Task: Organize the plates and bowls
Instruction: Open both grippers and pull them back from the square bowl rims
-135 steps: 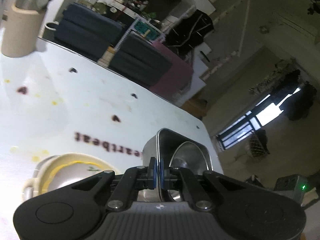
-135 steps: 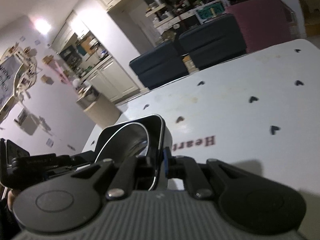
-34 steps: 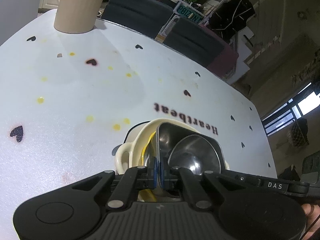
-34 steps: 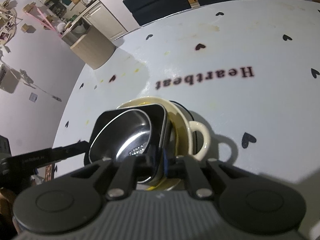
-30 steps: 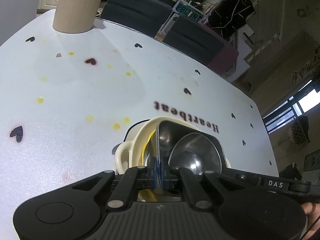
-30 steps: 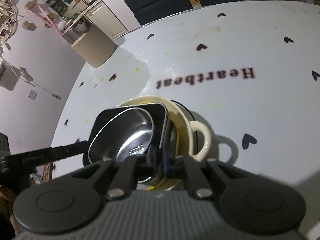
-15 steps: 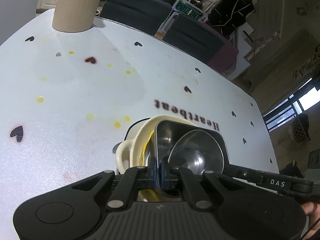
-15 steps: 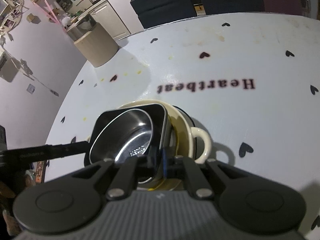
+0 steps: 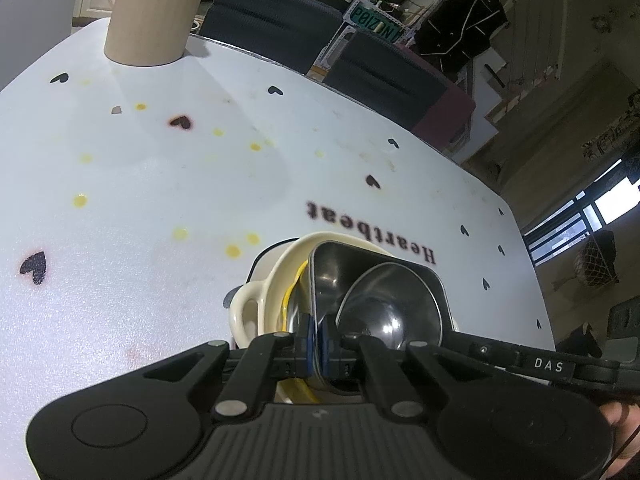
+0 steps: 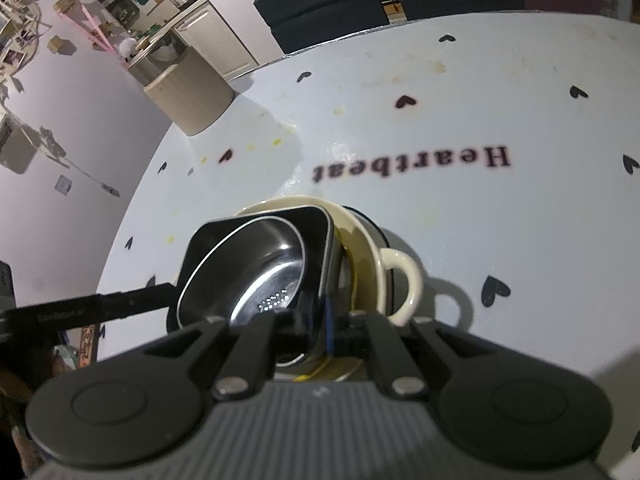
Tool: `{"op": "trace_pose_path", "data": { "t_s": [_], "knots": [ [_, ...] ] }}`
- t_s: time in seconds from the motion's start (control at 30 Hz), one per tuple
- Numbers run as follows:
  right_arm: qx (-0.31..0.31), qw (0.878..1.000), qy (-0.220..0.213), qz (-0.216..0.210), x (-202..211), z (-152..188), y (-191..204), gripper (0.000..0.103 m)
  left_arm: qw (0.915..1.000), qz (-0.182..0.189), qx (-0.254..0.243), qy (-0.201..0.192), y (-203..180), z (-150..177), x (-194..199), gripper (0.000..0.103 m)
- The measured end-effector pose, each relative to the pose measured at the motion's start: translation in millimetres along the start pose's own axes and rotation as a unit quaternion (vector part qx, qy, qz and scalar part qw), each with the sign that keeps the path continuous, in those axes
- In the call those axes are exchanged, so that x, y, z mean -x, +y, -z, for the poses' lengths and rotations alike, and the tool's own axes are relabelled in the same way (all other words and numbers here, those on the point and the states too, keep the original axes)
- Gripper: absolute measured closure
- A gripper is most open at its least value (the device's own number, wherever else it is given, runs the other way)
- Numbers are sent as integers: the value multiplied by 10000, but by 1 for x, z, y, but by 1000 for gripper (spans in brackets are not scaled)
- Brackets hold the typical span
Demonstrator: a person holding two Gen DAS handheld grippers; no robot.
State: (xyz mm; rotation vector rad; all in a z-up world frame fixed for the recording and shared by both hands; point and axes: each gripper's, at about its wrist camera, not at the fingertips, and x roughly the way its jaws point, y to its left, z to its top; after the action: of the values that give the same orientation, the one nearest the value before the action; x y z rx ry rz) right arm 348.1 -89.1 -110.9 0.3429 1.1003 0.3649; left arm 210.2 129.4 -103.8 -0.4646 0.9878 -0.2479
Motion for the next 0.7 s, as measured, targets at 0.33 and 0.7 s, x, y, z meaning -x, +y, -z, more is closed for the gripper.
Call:
{"op": "trace_pose_path", "data": {
  "t_s": [0.33, 0.7],
  "knots": [
    [95, 9999, -49, 102, 4, -2, 1, 89, 9999, -129, 1, 8, 0, -1, 2, 87],
    [516, 9950, -682, 523, 38, 2, 12, 49, 9967, -618, -302, -434, -13, 5, 37, 18]
  ]
}}
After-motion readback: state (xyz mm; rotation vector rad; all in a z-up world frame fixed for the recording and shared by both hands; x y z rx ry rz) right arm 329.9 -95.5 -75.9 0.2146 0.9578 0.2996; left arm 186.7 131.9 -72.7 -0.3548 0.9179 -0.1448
